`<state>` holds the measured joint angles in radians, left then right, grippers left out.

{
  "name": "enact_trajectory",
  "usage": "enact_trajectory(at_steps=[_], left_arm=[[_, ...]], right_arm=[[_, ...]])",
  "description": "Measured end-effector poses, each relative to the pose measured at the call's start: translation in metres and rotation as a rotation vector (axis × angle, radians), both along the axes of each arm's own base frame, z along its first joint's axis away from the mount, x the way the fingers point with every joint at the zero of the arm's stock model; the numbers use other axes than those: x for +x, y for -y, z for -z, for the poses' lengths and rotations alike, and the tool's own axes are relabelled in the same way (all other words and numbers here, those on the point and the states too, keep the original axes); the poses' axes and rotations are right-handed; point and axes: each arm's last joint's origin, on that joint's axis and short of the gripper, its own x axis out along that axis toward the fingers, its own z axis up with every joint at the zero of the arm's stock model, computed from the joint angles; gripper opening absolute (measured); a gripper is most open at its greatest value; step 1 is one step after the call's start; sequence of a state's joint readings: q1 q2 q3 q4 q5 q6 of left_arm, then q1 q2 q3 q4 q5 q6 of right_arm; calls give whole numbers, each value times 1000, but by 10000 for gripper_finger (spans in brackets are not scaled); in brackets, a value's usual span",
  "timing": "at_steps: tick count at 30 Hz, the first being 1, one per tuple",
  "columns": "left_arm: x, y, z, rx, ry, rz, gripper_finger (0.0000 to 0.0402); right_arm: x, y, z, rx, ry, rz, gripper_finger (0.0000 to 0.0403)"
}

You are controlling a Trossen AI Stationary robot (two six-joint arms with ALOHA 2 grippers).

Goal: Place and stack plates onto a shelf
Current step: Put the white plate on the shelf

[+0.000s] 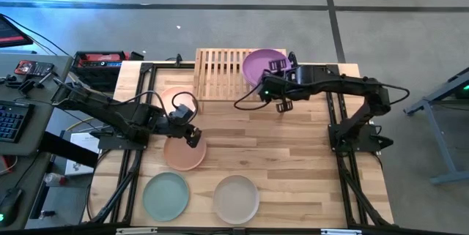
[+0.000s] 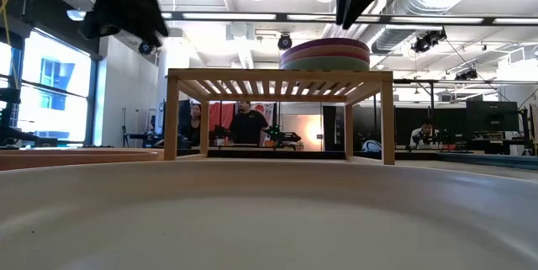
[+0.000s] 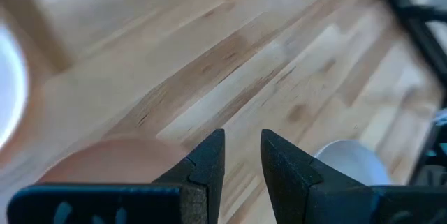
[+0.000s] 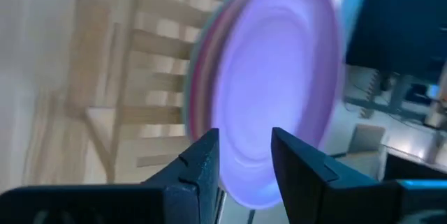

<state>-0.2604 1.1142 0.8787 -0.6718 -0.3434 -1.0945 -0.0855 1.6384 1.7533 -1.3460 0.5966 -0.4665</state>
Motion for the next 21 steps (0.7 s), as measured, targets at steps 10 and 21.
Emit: enact_trajectory(at_steps=[10, 21], left_arm=[[-15, -4, 17, 43, -252, -33, 81], [-11, -20, 41, 161, -556, 39, 81]], right_arm=[[-29, -4, -29, 108, 260, 178, 115], [-37, -5, -36, 128, 328, 217, 115]])
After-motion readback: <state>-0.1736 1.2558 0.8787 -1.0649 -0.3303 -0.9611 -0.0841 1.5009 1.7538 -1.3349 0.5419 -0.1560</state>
